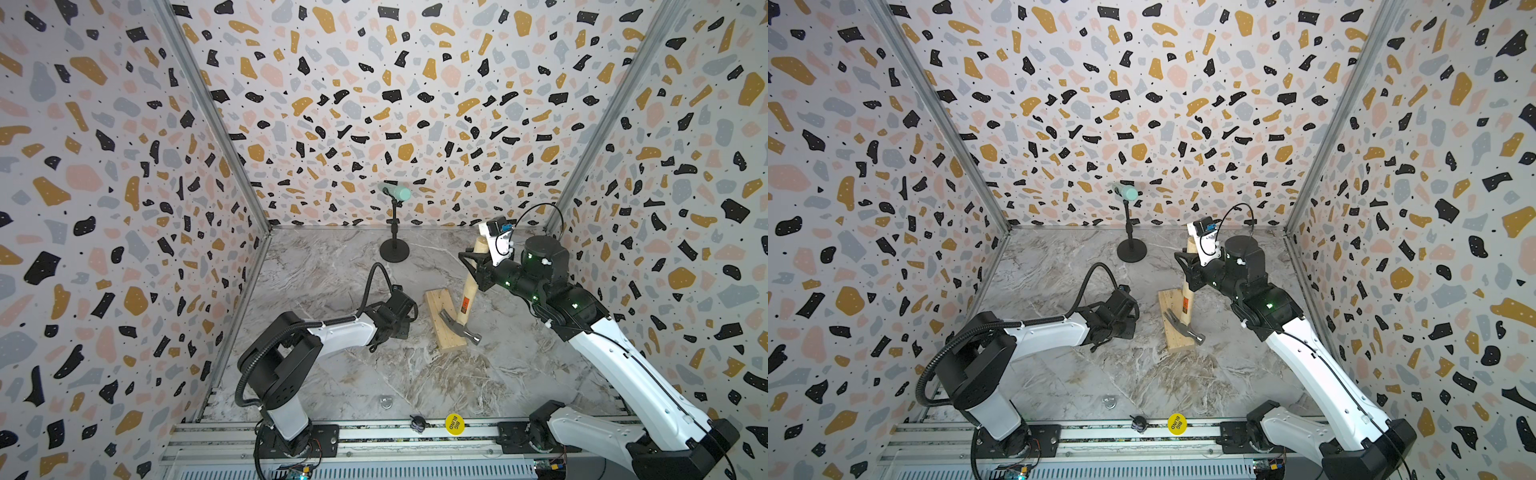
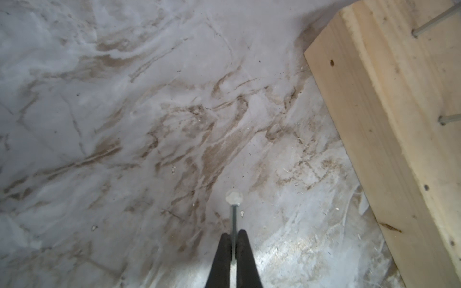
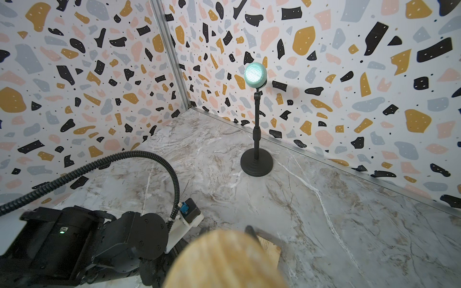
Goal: Use a claw hammer to pull out a nail
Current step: Place the nail at the center of the board.
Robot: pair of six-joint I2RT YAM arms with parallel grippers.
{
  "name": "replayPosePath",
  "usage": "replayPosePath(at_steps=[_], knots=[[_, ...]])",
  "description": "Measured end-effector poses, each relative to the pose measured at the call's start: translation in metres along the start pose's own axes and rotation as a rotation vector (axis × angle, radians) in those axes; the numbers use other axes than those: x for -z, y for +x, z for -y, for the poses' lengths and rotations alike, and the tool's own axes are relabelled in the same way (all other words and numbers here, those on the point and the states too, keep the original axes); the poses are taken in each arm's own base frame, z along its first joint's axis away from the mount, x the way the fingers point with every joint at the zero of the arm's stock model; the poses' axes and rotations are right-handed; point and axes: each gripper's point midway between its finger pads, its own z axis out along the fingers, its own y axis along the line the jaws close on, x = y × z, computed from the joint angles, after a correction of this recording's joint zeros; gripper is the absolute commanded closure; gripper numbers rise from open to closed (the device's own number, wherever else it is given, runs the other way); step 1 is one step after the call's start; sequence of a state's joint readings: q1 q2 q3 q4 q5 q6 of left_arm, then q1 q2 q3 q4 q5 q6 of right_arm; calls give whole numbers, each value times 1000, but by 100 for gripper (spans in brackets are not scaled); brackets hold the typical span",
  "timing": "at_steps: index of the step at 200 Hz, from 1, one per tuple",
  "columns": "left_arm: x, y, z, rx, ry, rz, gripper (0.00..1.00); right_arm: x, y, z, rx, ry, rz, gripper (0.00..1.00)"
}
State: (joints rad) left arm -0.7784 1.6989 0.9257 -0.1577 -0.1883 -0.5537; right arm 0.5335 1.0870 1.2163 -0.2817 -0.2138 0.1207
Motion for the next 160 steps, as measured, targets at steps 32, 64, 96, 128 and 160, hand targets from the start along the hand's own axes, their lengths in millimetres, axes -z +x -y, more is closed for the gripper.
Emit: replayPosePath(at_steps=[32, 64, 96, 128, 160], knots=[[-2, 4, -4, 9, -5, -3, 100, -1, 2, 0, -1, 1, -5, 100], [-4, 7, -6, 10, -9, -10, 100, -2, 6, 1, -3, 1, -13, 100], [-5, 10, -9, 12, -15, -15, 100, -2, 6, 1, -3, 1, -13, 100], [-6, 10, -10, 13, -17, -17, 100, -2, 6, 1, -4, 1, -13, 100], [-9, 13, -11, 12, -22, -24, 100, -2, 7, 1, -4, 1, -13, 100]])
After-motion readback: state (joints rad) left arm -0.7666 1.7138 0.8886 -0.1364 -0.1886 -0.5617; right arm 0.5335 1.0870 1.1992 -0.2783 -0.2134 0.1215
